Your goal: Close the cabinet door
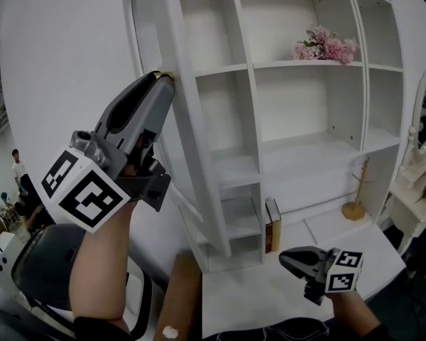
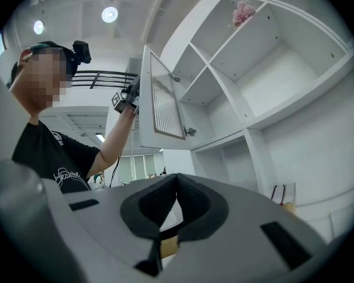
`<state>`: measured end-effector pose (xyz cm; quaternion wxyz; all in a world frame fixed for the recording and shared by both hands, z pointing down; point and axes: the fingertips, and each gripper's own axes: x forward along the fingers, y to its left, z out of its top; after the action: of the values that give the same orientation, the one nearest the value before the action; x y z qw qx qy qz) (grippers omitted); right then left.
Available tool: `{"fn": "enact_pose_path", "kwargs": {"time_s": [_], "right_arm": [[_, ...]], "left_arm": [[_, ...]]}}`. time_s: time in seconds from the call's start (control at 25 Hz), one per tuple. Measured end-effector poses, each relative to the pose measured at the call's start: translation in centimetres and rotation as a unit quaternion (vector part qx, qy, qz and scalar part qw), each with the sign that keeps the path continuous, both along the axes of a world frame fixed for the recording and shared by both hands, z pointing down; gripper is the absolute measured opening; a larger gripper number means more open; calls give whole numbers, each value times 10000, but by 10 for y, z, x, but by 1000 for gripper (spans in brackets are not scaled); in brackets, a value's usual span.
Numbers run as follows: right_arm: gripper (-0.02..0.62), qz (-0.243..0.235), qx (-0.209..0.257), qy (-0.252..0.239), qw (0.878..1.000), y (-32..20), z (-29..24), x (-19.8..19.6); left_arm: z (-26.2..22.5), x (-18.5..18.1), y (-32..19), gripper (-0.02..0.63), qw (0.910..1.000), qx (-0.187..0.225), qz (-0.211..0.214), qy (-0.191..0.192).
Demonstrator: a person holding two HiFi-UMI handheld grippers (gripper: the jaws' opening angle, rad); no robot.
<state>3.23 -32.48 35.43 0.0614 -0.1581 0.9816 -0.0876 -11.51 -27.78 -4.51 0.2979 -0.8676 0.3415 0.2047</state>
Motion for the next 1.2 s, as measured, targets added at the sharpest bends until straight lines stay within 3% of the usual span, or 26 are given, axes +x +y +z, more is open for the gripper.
{"fn": "enact_pose_path", "kwargs": {"time_s": [0.56, 1.2], "right_arm": [[5, 119, 22, -115, 9999, -13, -2, 24], [5, 319, 55, -183, 9993, -34, -6, 55]], "left_arm": [[1, 38, -32, 75, 9956, 303, -718, -526], [3, 71, -77, 75, 9876, 620, -1224, -759]]}}
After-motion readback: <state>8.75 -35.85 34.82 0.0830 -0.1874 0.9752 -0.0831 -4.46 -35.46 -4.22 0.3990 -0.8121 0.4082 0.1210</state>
